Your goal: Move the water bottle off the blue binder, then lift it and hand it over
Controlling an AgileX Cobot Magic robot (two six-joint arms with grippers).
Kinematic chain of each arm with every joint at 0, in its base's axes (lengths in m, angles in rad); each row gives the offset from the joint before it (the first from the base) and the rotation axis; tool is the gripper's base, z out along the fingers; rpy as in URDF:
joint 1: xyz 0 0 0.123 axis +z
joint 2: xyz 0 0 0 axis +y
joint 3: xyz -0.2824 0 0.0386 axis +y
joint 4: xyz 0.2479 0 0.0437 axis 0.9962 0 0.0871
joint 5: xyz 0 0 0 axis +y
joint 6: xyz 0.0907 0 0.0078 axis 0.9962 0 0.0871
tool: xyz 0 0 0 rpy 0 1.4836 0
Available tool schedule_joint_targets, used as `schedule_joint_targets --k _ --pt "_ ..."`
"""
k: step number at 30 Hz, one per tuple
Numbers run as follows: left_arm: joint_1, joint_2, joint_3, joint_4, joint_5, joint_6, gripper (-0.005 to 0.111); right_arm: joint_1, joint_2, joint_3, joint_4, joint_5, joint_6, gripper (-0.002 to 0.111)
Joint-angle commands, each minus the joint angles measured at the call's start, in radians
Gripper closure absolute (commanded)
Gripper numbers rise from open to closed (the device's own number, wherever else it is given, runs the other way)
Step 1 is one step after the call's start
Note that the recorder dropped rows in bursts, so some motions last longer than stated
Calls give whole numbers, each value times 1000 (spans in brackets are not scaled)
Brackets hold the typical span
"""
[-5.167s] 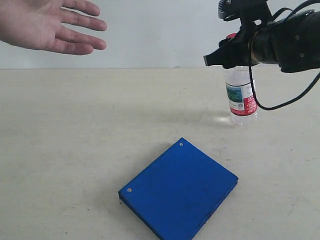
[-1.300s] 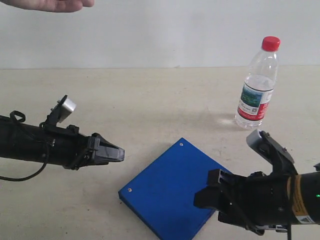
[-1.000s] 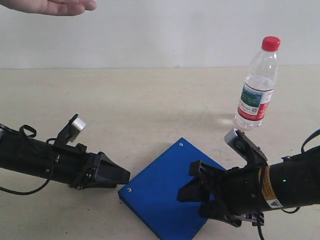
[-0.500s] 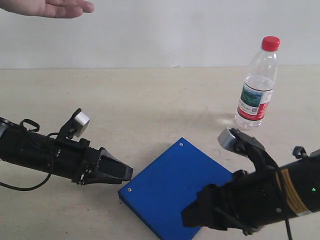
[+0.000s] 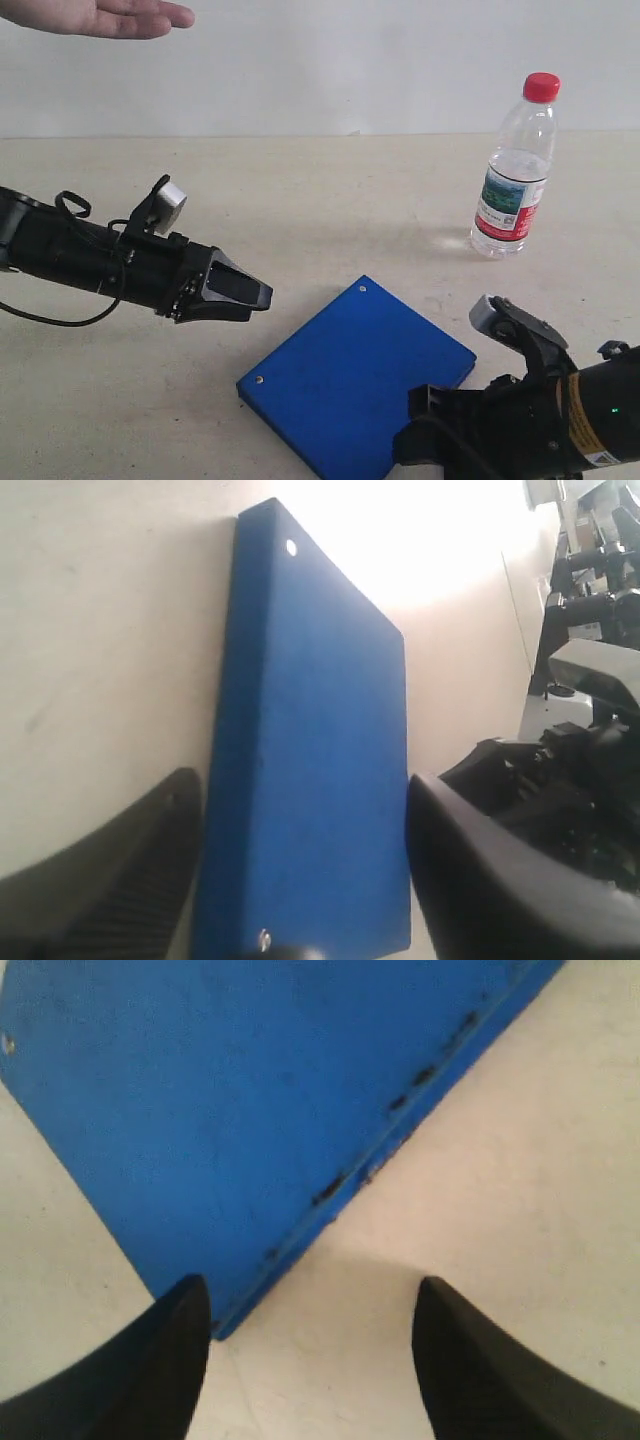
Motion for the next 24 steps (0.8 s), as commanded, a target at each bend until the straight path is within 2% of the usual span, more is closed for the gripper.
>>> schedule_joint_targets --k 1,6,14,21,24 --pt "-4 -3 -13 43 -2 -37 50 0 47 2 208 -63 -190 52" --pt "-4 -3 -13 90 1 -64 50 0 79 2 349 -223 -316 52" --pt "-4 -3 -13 87 87 -67 50 0 79 2 396 -475 -456 52" --pt "-4 -3 -13 87 87 -67 50 0 79 2 478 -478 -533 52" --pt "-4 -3 -13 87 87 -67 50 0 79 2 536 -410 -478 52"
